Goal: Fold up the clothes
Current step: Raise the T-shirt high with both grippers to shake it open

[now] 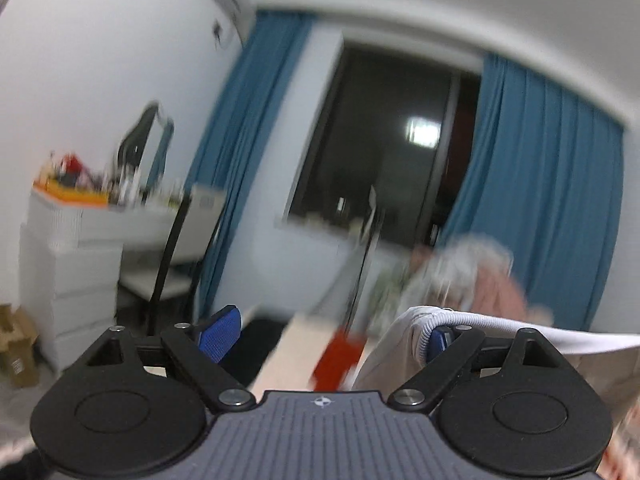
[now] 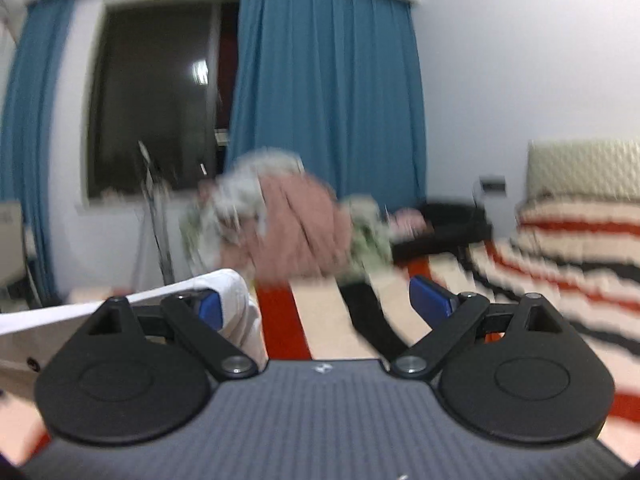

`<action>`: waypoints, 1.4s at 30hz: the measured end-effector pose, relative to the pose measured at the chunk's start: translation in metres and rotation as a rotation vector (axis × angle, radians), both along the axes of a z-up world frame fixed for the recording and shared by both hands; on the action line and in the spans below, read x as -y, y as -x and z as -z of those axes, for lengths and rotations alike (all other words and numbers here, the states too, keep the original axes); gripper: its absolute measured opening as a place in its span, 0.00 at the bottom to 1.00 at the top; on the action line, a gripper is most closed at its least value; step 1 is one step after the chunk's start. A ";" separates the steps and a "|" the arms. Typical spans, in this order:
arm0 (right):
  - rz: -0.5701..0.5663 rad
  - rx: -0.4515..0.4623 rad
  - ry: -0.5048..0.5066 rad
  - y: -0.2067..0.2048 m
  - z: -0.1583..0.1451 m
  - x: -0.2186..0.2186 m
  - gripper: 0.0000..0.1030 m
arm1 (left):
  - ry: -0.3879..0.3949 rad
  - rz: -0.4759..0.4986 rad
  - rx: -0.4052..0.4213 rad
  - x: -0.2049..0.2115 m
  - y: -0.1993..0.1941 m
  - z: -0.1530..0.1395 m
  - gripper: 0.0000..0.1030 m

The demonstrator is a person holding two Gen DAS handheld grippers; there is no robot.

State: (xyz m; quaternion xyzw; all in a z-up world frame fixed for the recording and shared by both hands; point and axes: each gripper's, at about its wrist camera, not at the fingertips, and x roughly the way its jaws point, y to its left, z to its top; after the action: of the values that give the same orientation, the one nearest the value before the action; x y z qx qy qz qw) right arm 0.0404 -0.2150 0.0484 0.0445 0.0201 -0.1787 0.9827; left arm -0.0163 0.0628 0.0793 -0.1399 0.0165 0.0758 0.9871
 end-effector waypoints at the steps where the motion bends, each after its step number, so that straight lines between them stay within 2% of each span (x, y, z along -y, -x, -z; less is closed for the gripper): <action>1: -0.014 0.037 0.002 0.005 -0.024 0.000 0.91 | 0.003 0.000 0.049 -0.001 0.005 -0.027 0.89; 6: -0.079 0.221 0.037 0.037 -0.150 0.003 0.91 | -0.020 -0.011 0.254 -0.001 0.031 -0.165 0.92; 11: -0.128 0.350 0.067 0.069 -0.257 0.011 0.91 | -0.119 -0.037 0.373 0.012 0.059 -0.282 0.97; 16: -0.080 0.459 0.139 0.085 -0.326 0.014 0.91 | -0.211 -0.058 0.441 0.038 0.064 -0.350 1.00; 18: -0.089 0.458 0.144 0.079 -0.342 0.019 0.91 | -0.242 -0.055 0.419 0.047 0.046 -0.361 1.00; 20: -0.101 0.424 0.151 0.063 -0.345 0.025 0.91 | -0.263 -0.042 0.374 0.057 0.021 -0.359 1.00; 22: -0.114 0.376 0.161 0.042 -0.338 0.031 0.91 | -0.275 -0.029 0.323 0.063 -0.014 -0.338 1.00; 25: -0.138 0.286 0.175 -0.002 -0.302 0.038 0.92 | -0.277 -0.007 0.239 0.066 -0.072 -0.294 1.00; 26: -0.134 0.258 0.178 -0.020 -0.287 0.039 0.99 | -0.264 0.008 0.202 0.069 -0.098 -0.274 1.00; 29: -0.136 0.186 0.197 -0.086 -0.226 0.049 0.99 | -0.248 0.019 0.096 0.072 -0.179 -0.219 1.00; 31: -0.134 0.123 0.205 -0.131 -0.191 0.049 0.99 | -0.275 0.011 0.042 0.085 -0.235 -0.178 1.00; 36: -0.116 0.007 0.212 -0.274 -0.096 0.058 0.99 | -0.279 0.024 -0.082 0.095 -0.382 -0.074 1.00; 38: -0.114 -0.037 0.189 -0.327 -0.060 0.061 0.99 | -0.279 0.032 -0.129 0.103 -0.441 -0.033 1.00; 42: -0.119 -0.177 0.116 -0.431 0.014 0.070 0.99 | -0.267 0.043 -0.299 0.099 -0.554 0.050 1.00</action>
State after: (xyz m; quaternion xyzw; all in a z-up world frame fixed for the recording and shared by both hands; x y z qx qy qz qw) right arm 0.4709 -0.2849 0.0341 -0.0296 0.0990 -0.1240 0.9869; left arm 0.5374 -0.0358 0.0291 0.0053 0.1558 0.0760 0.9848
